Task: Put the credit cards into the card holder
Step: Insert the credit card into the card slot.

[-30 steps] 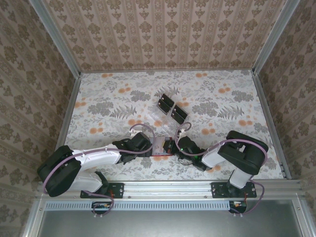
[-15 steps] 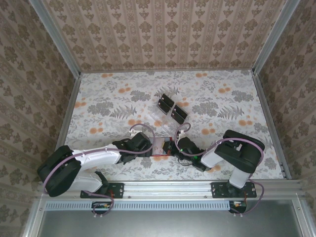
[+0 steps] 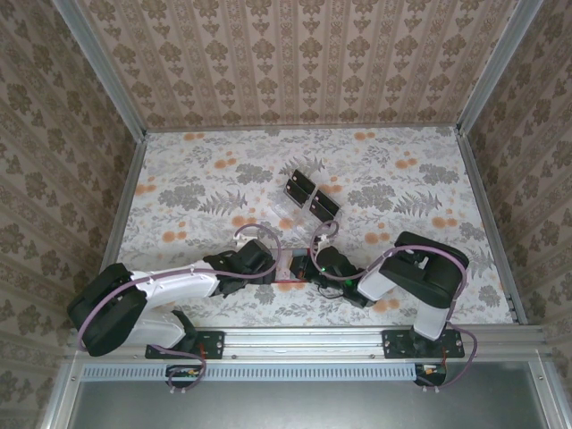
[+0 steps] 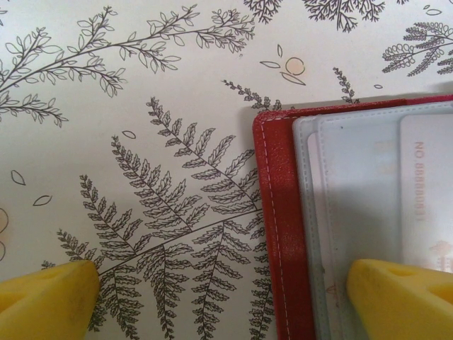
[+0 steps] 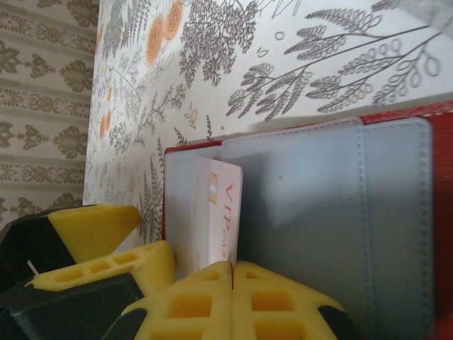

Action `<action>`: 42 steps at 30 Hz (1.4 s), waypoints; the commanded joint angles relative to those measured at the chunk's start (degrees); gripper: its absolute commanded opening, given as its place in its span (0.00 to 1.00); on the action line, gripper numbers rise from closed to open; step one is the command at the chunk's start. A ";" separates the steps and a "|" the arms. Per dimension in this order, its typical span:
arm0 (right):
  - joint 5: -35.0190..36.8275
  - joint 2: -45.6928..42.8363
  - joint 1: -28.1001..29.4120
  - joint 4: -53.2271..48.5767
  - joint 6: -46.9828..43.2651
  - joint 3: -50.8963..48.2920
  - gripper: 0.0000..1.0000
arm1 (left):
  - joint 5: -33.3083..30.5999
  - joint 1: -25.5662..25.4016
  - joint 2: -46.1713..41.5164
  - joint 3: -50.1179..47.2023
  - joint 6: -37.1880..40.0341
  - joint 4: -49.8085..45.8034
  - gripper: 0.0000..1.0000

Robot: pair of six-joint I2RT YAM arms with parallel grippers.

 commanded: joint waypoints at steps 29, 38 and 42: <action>-3.68 2.30 -0.13 -14.68 -2.86 6.56 0.00 | 2.82 10.30 -3.28 -0.76 4.25 -8.41 1.00; -8.26 3.34 -0.89 -22.17 -5.91 11.60 0.00 | 3.99 10.25 -0.58 -1.38 4.14 -5.56 1.00; -10.09 4.97 -0.88 -24.46 -6.73 14.66 0.00 | 4.19 10.03 -0.45 -1.66 4.12 -5.00 1.00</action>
